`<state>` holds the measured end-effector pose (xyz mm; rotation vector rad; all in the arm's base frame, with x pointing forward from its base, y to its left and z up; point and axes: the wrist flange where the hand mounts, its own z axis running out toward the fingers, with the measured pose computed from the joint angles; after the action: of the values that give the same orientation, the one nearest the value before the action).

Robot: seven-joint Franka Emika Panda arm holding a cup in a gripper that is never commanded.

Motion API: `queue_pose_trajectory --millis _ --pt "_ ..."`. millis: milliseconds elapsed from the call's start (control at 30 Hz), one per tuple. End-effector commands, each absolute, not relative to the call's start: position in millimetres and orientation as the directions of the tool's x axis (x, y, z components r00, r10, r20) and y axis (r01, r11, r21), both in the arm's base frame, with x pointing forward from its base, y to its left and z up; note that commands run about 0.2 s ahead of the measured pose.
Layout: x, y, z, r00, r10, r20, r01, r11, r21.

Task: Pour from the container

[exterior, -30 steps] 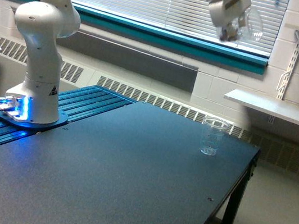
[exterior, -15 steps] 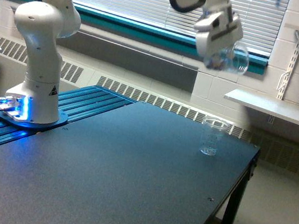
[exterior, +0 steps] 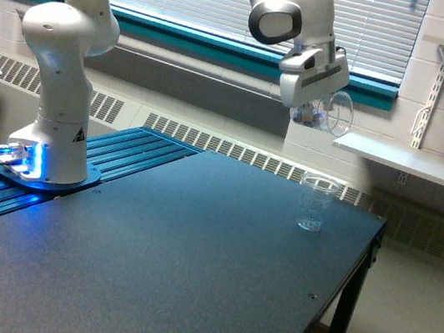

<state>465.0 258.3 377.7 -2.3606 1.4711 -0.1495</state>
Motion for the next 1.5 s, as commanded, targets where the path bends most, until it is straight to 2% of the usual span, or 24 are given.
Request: queue_pose_trajectory --millis 33,767,1500 --pt "458 281 372 0.376 -0.912 -0.166 -0.892 -0.308 -0.33" --pt "474 303 358 0.146 -0.938 -0.315 -0.971 -0.074 -0.229" --pt "482 309 305 0.13 -0.942 -0.309 -0.982 -0.08 -0.169"
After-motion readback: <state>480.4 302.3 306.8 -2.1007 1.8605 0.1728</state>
